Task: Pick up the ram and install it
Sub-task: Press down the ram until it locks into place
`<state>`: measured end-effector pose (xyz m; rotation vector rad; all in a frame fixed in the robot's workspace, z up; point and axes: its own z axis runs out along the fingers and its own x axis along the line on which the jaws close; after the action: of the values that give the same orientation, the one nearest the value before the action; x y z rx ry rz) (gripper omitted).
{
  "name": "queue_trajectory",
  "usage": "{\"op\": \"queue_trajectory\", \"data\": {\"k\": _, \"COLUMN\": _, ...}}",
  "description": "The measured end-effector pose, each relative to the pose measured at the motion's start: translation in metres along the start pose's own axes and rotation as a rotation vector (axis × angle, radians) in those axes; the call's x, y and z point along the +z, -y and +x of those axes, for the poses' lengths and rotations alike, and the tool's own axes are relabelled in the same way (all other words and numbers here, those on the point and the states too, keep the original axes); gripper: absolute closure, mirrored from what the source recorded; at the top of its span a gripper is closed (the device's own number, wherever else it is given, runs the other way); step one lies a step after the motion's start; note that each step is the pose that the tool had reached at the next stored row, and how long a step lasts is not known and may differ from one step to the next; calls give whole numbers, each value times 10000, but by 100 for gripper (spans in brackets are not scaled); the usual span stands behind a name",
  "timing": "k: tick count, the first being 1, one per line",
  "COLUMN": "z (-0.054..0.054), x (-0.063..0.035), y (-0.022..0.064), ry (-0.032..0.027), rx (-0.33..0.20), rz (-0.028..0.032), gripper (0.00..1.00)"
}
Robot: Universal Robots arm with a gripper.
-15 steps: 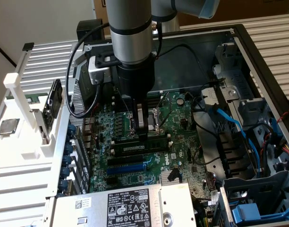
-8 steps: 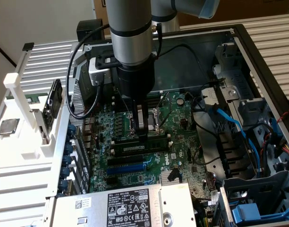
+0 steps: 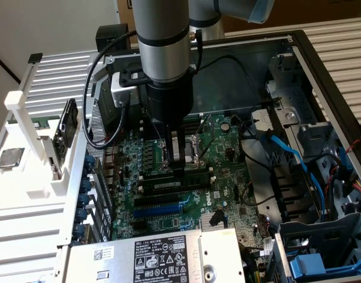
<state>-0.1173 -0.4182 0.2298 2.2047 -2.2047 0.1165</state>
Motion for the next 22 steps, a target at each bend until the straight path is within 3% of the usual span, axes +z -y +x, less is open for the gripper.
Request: {"op": "queue_trajectory", "data": {"k": 22, "z": 20, "x": 19, "y": 0, "ry": 64, "rx": -23, "rz": 1, "gripper": 90}}
